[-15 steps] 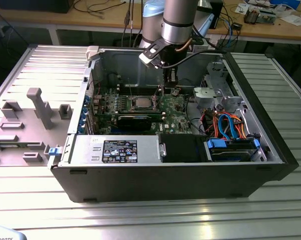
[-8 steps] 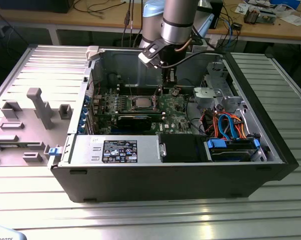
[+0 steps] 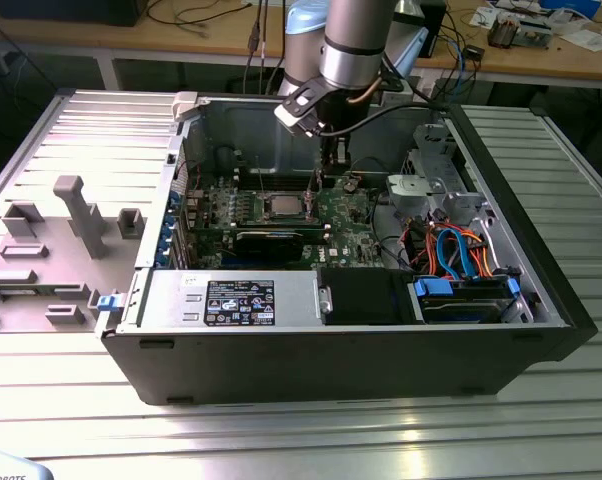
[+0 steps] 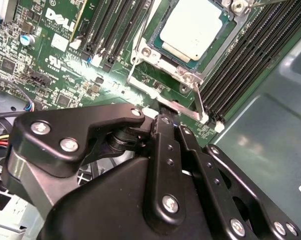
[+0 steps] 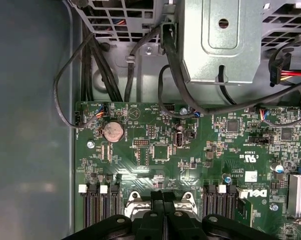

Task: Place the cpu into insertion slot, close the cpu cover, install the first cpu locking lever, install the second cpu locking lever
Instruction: 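Close the cpu cover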

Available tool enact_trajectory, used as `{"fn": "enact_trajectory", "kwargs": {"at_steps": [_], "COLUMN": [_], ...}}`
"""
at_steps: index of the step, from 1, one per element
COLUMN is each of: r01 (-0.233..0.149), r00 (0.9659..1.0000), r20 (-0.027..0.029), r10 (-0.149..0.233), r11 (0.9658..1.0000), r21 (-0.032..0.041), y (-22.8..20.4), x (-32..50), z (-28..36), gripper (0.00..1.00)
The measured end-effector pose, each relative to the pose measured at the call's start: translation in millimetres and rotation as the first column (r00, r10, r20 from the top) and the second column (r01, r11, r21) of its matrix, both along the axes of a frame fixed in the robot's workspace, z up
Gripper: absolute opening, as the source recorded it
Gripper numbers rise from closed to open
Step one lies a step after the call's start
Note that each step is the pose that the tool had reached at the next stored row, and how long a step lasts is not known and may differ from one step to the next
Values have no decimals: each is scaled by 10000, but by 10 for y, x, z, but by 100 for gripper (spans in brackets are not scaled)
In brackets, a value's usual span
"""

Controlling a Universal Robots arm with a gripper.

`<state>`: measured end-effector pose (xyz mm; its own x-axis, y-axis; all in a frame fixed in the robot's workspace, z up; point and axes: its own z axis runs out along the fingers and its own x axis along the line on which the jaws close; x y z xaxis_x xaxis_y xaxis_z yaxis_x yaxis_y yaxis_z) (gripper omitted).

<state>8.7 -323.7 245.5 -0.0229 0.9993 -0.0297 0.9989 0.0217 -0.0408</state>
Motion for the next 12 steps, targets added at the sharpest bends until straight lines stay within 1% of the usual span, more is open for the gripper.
{"fn": "enact_trajectory", "kwargs": {"at_steps": [1, 2, 4, 6, 8, 12], "r01": [-46, -91, -205, -221, -221, -220], "r00": [10000, 9999, 9998, 9997, 9997, 9997], "r20": [-38, -57, -71, -76, -93, -93], "r10": [46, 91, 205, 221, 221, 220], "r11": [10000, 10000, 9998, 9998, 9998, 9998], "r21": [-1, 1, 2, -2, 0, 0], "y": [-4, -9, -19, -21, -21, -21], "x": [-1, -1, -4, -5, -6, -13], "z": [-4, -8, -13, -12, -13, -13], "gripper": [11, 11, 11, 11, 11, 11]}}
